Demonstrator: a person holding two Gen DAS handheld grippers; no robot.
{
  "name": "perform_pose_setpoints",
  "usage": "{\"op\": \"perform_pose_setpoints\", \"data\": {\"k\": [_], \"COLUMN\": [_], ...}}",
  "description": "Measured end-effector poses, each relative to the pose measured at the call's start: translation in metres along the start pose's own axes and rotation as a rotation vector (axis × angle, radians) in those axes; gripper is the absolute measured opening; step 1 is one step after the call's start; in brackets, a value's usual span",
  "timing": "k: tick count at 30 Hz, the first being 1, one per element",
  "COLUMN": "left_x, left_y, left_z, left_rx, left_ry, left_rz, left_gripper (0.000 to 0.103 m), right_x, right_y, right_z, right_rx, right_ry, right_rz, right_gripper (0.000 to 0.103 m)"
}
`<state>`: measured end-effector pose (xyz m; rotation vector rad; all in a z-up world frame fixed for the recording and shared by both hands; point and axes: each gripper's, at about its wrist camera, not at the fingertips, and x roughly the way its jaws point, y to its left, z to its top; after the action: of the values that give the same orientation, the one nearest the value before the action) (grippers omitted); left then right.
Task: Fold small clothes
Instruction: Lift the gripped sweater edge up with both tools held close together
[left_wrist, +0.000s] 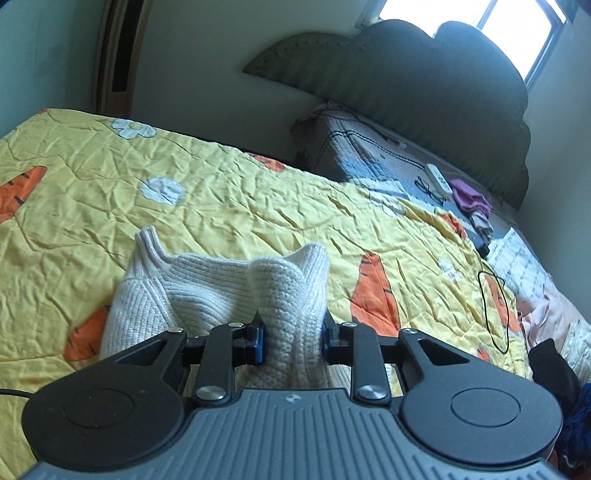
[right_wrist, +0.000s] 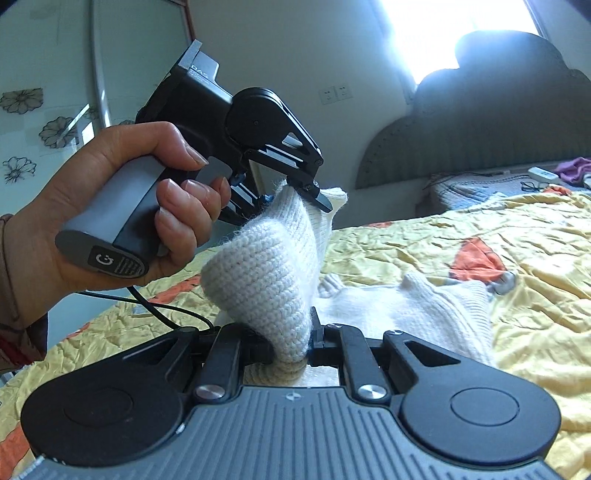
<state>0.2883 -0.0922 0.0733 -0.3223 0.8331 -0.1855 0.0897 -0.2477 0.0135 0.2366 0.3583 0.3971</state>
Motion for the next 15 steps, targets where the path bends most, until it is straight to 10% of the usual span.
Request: {"op": "perform_pose_setpoints", "data": {"k": [15], "left_x": [0.051], "left_y": [-0.057], "left_z": [-0.033], "left_rx": [0.092], "left_ry": [0.079], "left_rz": [0.007], "left_gripper": [0.026], "right_x": [-0.019], "right_y": [-0.046], "right_z": [-0.020], "right_rx": [0.152], "right_ry": [0.025], "right_rz": [-0.022], "right_gripper": [0.016]}}
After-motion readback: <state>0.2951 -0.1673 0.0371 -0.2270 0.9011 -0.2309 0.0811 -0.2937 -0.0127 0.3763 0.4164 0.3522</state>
